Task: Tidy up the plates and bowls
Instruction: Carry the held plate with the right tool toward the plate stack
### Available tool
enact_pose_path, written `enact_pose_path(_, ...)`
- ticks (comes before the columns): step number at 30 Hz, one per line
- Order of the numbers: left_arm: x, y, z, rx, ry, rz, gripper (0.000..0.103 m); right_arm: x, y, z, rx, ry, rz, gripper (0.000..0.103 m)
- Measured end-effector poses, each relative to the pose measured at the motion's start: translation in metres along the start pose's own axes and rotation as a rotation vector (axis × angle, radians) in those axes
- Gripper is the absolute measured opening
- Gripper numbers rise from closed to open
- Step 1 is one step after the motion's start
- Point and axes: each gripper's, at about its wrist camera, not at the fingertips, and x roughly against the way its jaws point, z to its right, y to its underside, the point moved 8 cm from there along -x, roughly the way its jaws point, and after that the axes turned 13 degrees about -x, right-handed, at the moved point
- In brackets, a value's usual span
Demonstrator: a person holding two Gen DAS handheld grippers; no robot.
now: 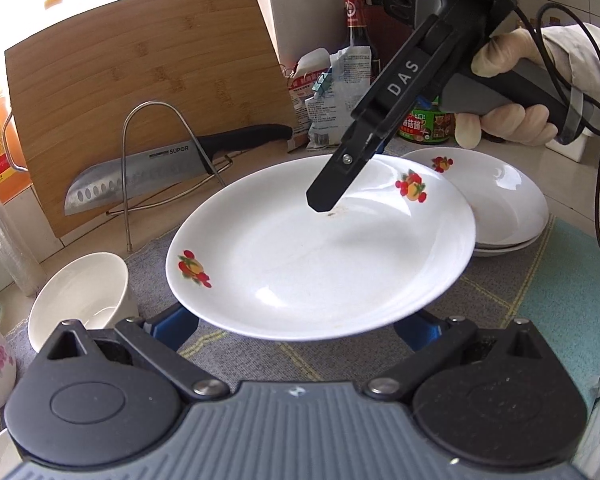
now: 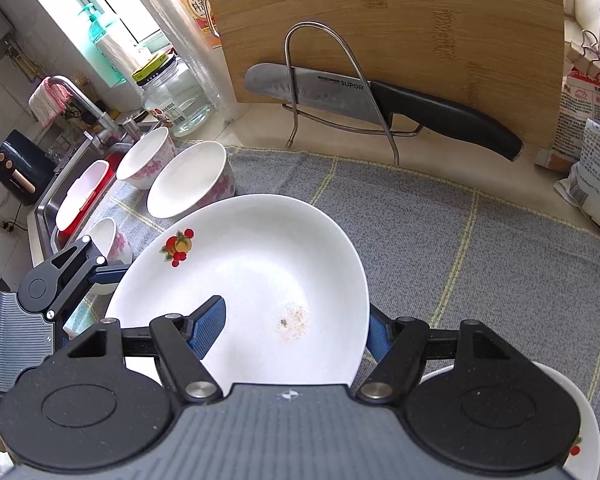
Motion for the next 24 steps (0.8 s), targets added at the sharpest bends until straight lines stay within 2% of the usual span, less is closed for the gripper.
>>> enact_pose_path(13,-0.003,-0.016,0.021,-0.089,0.08,0.033,0.102,0.035,0.024,0.019,-0.082,0.042,0.076,0.076)
enact_pose_path(24,-0.018,-0.042,0.048,-0.181,0.184,0.084,0.102,0.073,0.047,0.053,-0.186,0.105,0.157,0.076)
